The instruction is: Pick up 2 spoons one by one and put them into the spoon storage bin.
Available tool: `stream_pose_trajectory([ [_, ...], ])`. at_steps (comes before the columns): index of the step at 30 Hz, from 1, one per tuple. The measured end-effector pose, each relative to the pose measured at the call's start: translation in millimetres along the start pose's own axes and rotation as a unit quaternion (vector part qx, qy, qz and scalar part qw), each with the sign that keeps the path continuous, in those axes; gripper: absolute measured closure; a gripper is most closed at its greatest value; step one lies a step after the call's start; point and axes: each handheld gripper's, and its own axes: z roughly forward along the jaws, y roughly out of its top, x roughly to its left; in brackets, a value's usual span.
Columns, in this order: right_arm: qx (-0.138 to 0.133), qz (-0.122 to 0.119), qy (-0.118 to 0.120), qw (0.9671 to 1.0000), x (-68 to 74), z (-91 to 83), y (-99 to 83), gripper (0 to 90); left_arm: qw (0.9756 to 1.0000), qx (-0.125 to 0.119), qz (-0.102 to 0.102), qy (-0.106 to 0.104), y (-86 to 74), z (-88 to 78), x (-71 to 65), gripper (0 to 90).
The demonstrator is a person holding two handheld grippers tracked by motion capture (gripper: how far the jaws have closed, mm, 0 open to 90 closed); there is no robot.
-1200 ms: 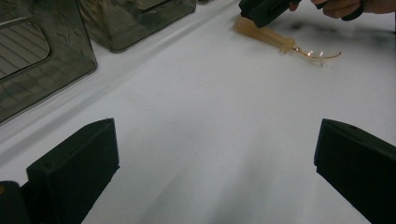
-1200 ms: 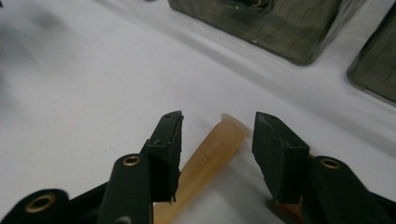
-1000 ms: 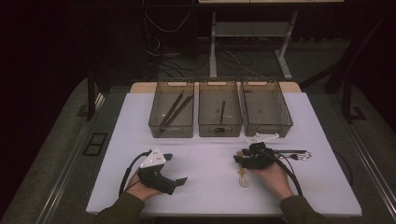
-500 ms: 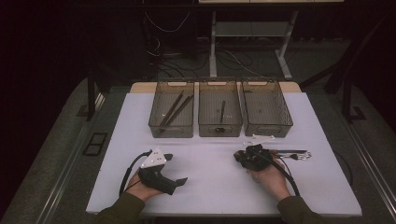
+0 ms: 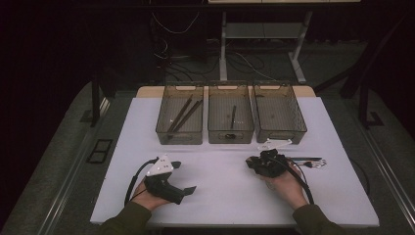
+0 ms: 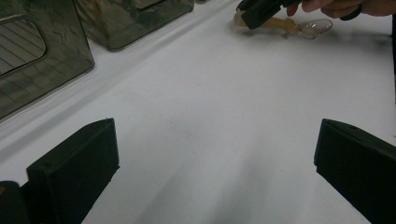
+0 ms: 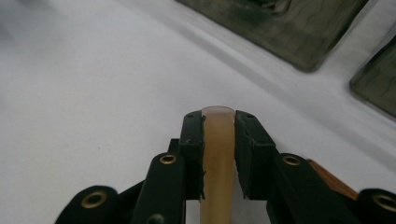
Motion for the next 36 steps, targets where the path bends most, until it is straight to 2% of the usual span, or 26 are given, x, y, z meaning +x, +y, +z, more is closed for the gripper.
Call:
stream_pose_trajectory([
  [8,-0.032,0.015,0.013,0.9993,-7.5,-17.1,12.9,74.2,1.0000,-0.007,0.000,-0.004,-0.4,0.6,-1.4,0.0],
  [15,-0.056,0.019,0.021,0.9980,-13.7,-21.6,27.2,74.1,0.9999,-0.009,0.006,-0.005,-0.7,0.3,-0.2,0.0],
  [29,-0.084,0.027,0.037,0.9955,-27.5,-31.9,47.4,74.1,0.9999,-0.005,0.009,-0.001,-1.3,2.1,-0.1,0.0],
  [36,-0.087,0.030,0.032,0.9952,-34.3,-30.2,61.1,74.0,0.9999,-0.006,0.011,-0.001,-1.3,1.5,0.2,0.0],
])
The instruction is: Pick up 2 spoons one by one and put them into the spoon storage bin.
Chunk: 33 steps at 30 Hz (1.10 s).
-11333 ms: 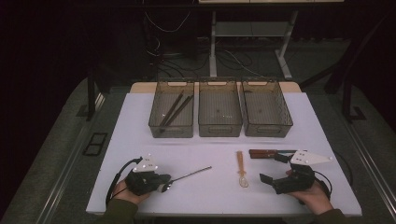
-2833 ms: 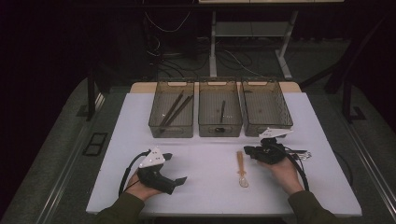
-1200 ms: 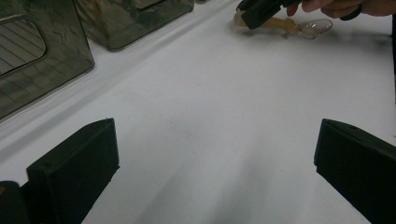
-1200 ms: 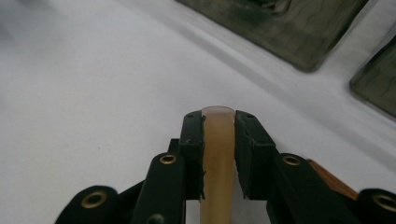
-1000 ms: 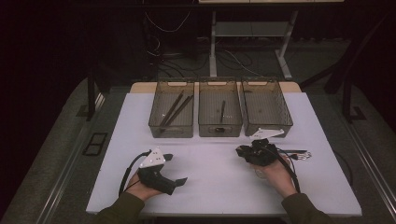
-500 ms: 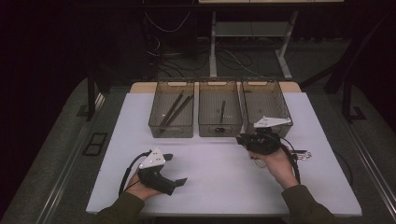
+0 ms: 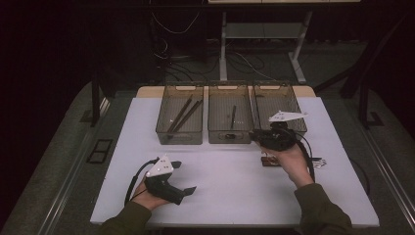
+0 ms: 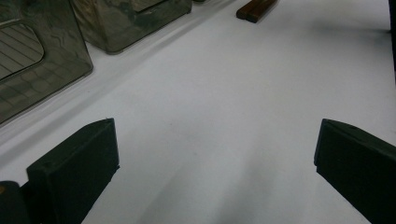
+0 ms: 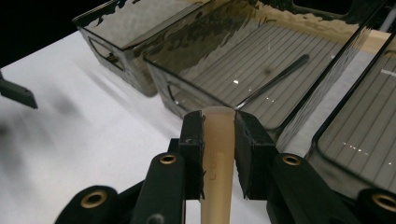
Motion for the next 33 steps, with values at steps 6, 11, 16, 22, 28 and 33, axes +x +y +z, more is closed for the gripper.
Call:
stream_pose_trajectory([
  [6,-0.005,-0.004,-0.006,1.0000,-4.6,4.6,21.5,74.0,1.0000,-0.001,0.001,0.000,0.2,-0.2,-0.3,0.0],
  [11,-0.011,-0.005,-0.012,0.9998,-9.5,11.3,45.5,73.9,1.0000,-0.008,-0.001,0.001,0.2,-0.2,-0.6,0.0],
  [16,-0.014,-0.002,-0.018,0.9997,-19.5,26.1,67.4,73.9,1.0000,-0.007,0.001,0.001,0.4,-0.1,-1.2,0.0],
  [22,-0.020,0.009,-0.021,0.9995,-32.8,47.0,83.0,73.8,1.0000,-0.008,0.003,0.001,0.5,-0.9,-1.0,0.0],
  [28,-0.007,0.010,-0.021,0.9997,-37.9,71.7,91.9,73.8,0.9999,-0.004,0.014,0.003,1.3,-0.5,-0.8,0.0],
  [33,0.005,0.007,-0.020,0.9998,-36.5,91.3,95.3,73.8,0.9999,-0.007,0.012,0.001,1.1,-1.1,-0.4,0.0],
])
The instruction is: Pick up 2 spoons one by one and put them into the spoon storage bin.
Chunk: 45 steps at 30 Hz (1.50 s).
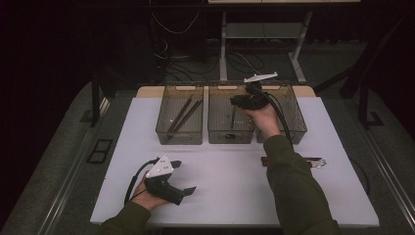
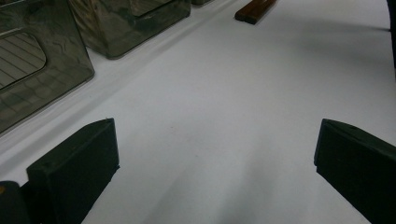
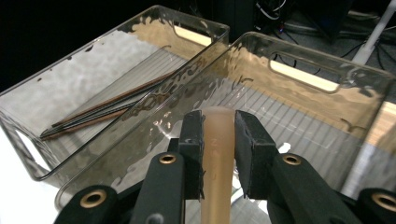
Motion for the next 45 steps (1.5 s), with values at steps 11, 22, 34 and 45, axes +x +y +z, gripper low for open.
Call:
stream_pose_trajectory([
  [11,0.034,-0.002,-0.014,0.9993,-0.8,26.4,-6.1,73.5,1.0000,0.001,0.004,-0.003,0.5,0.7,-0.4,0.0],
  [22,0.054,0.003,-0.012,0.9984,-1.5,26.7,-16.3,41.8,0.9999,0.005,0.010,-0.003,1.0,1.6,0.7,0.0],
  [34,0.002,0.000,0.028,0.9996,-0.1,-20.0,-26.2,33.1,1.0000,-0.001,0.004,-0.007,0.7,2.1,4.2,0.0],
  [45,-0.021,-0.015,0.050,0.9984,7.4,-62.7,-41.0,31.1,0.9999,0.003,0.003,-0.010,-0.7,2.6,6.0,0.0],
])
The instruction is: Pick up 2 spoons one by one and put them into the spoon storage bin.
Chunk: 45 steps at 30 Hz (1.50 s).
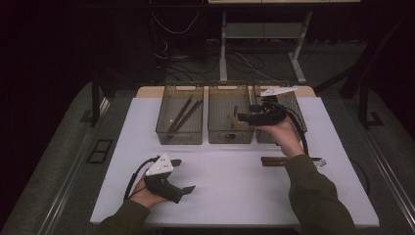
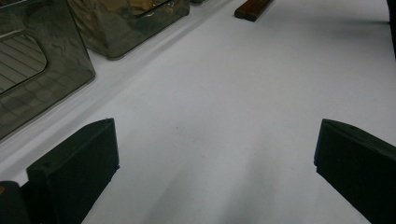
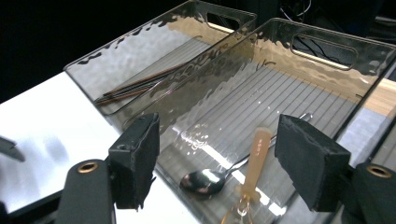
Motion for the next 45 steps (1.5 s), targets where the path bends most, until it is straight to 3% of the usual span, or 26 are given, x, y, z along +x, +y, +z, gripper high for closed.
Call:
stream_pose_trajectory([
  [14,0.001,-0.008,0.007,0.9999,6.4,-36.9,-38.2,37.5,1.0000,0.002,-0.002,0.003,-2.0,-3.0,0.5,0.0],
  [27,0.033,-0.011,-0.008,0.9993,2.1,-64.4,-80.7,68.1,0.9999,0.008,0.006,0.002,-2.2,-3.0,-0.7,0.0],
  [36,0.077,-0.011,-0.037,0.9963,-13.7,-83.6,-107.9,88.9,0.9999,0.008,0.007,0.002,-2.0,-3.1,-1.4,0.0],
  [45,0.117,0.002,-0.097,0.9884,-47.0,-86.8,-124.3,90.0,1.0000,0.006,0.008,0.001,-2.0,-3.4,-1.3,0.0],
])
